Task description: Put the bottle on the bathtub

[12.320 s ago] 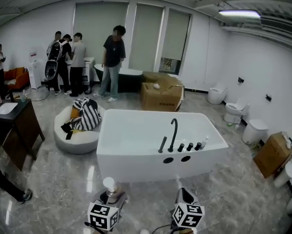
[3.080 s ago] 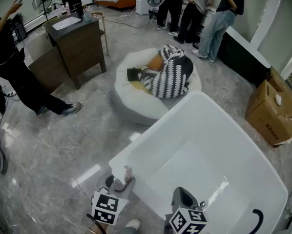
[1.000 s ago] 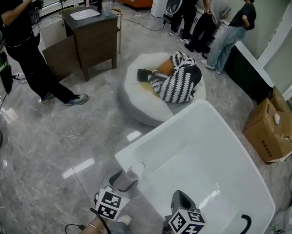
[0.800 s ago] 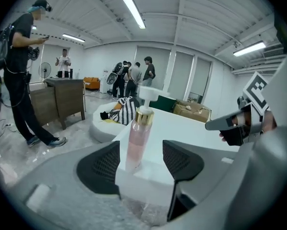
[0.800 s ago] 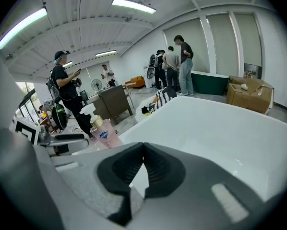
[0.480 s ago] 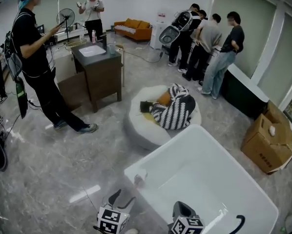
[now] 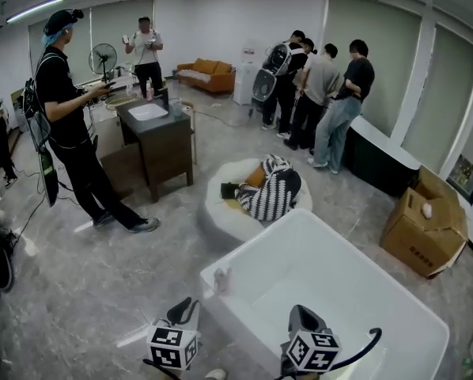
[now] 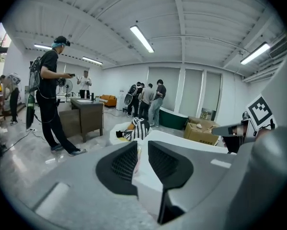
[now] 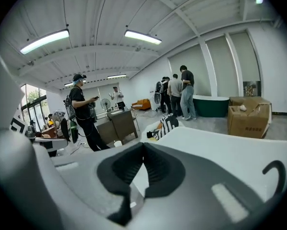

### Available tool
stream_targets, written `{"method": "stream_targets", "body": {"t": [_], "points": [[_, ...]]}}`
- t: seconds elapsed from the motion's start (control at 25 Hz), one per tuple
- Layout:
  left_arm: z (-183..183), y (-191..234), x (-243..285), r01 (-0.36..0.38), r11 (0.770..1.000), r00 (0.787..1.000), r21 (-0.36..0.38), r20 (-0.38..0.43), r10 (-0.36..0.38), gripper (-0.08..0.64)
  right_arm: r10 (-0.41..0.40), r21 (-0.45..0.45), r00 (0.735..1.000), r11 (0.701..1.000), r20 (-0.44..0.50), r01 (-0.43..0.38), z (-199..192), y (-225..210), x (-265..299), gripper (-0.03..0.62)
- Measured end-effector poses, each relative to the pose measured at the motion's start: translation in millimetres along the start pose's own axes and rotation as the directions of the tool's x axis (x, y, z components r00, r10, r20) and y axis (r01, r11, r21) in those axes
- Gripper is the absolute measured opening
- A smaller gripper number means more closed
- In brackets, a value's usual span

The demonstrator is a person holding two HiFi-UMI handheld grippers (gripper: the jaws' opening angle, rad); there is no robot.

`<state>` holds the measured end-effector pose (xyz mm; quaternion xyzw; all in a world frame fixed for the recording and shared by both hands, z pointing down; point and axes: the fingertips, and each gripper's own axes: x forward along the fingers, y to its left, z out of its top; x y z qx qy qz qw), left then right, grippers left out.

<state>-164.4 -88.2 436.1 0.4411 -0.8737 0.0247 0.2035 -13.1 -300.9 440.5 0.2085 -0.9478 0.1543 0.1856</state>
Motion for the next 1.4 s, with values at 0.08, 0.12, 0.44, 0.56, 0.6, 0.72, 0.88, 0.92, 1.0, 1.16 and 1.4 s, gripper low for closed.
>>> {"method": "stream_targets", "body": {"t": [0.08, 0.12, 0.44, 0.56, 0.6, 0.72, 0.88, 0.92, 1.0, 1.16, 1.4], "points": [[11.1, -1.1, -16.5, -0.028, 1.000, 0.999, 0.001, 0.033, 0.028, 0.051, 0.007, -0.008, 1.000, 1.000, 0.023, -0.007, 7.3, 0.0, -16.6, 0.003], [15.6, -1.0, -23.5, -0.040, 0.999, 0.998, 0.002, 0.046, 0.040, 0.035, 0.008, -0.010, 0.999, 1.000, 0.033, -0.008, 10.6, -0.1, -23.7, 0.003], [34.8, -11.9, -53.4, -0.060, 0.998, 0.993, 0.013, 0.104, 0.059, 0.008, -0.006, -0.045, 0.995, 0.999, 0.100, 0.010, 34.7, -1.2, -62.3, 0.003], [31.8, -19.7, -56.2, -0.054, 0.998, 0.994, 0.021, 0.101, 0.052, 0.008, -0.011, -0.051, 0.994, 0.999, 0.104, 0.016, 35.1, -3.5, -71.5, 0.002], [30.0, -21.9, -56.1, -0.052, 0.998, 0.994, 0.022, 0.097, 0.050, 0.008, -0.013, -0.049, 0.994, 0.999, 0.105, 0.018, 34.6, -5.0, -73.8, 0.002], [24.5, -26.8, -54.9, -0.048, 0.999, 0.995, 0.026, 0.085, 0.046, 0.008, -0.020, -0.045, 0.994, 0.999, 0.103, 0.025, 32.0, -9.9, -79.0, 0.002], [15.7, -31.2, -52.8, -0.040, 0.999, 0.996, 0.032, 0.075, 0.037, 0.008, -0.032, -0.034, 0.995, 0.999, 0.099, 0.036, 24.2, -16.5, -83.9, 0.002], [14.2, -32.0, -52.5, -0.037, 0.999, 0.997, 0.033, 0.072, 0.035, 0.008, -0.035, -0.032, 0.995, 0.999, 0.097, 0.038, 22.5, -17.7, -84.9, 0.002], [13.9, -32.9, -51.5, -0.033, 0.999, 0.997, 0.035, 0.069, 0.031, 0.008, -0.039, -0.027, 0.995, 0.999, 0.095, 0.042, 21.9, -19.1, -85.7, 0.002], [17.0, -33.3, -49.8, -0.032, 0.999, 0.997, 0.043, 0.066, 0.030, 0.008, -0.042, -0.021, 0.995, 0.999, 0.096, 0.044, 25.8, -20.0, -85.3, 0.002], [21.3, -26.3, -46.6, -0.049, 0.998, 0.997, 0.040, 0.062, 0.046, 0.008, -0.040, -0.021, 0.994, 0.999, 0.099, 0.042, 33.2, -20.3, -79.1, 0.002]]}}
